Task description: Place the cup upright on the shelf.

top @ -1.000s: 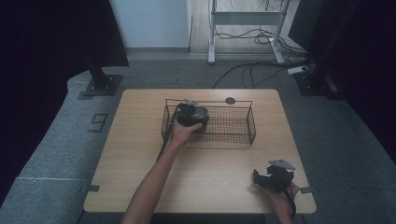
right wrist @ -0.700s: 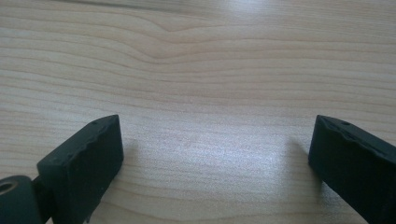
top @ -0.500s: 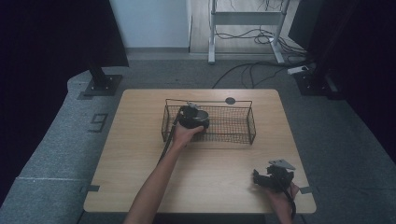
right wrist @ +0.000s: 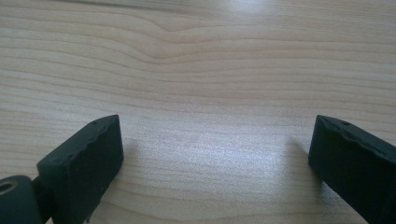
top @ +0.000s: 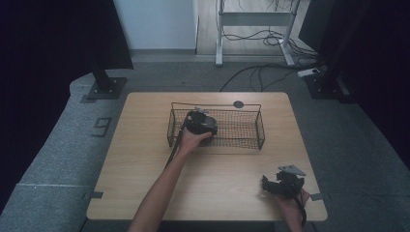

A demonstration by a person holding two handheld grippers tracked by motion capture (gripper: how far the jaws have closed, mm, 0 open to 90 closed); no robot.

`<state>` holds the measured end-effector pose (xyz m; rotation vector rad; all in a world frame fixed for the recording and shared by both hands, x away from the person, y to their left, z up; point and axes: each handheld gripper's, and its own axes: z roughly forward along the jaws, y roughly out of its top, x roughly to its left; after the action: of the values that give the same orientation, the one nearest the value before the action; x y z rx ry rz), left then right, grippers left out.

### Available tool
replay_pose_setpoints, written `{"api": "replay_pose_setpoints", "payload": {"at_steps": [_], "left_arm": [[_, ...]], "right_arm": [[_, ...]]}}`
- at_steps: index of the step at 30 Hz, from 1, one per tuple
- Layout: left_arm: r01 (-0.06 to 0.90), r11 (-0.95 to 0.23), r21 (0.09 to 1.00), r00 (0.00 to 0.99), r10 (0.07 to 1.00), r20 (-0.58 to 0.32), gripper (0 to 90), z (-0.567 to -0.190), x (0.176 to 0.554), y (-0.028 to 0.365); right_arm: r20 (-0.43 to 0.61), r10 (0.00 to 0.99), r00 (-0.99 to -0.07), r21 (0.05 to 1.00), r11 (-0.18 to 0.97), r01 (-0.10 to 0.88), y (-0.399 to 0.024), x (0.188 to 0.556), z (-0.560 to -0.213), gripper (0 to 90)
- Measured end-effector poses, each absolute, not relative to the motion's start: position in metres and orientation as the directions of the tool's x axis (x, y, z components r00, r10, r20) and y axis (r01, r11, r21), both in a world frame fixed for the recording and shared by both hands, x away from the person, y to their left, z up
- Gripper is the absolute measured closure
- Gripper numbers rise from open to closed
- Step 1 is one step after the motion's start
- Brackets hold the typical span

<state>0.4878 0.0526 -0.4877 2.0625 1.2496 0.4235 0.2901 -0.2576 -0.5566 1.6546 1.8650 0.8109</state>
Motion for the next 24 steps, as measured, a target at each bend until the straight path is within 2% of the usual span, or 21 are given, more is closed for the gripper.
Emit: {"api": "replay_pose_setpoints", "payload": {"at_steps": [7,16,24], "left_arm": [[0.654,-0.317,0.687,0.503,0.861,-0.082,12.1,-0.487,0.484,0.054],[0.627,-0.29,0.723,0.513,0.852,-0.103,6.7,-0.474,0.476,0.063],[0.606,-0.257,0.753,0.52,0.844,-0.13,6.1,-0.457,0.466,0.077]], "right_arm": [[0.011,0.992,-0.124,0.724,0.077,0.685,-0.258,0.29,-0.557,3.1],[0.011,0.992,-0.125,0.723,0.078,0.686,-0.258,0.29,-0.556,3.1],[0.013,0.992,-0.126,0.724,0.078,0.685,-0.259,0.291,-0.556,3.8]]}}
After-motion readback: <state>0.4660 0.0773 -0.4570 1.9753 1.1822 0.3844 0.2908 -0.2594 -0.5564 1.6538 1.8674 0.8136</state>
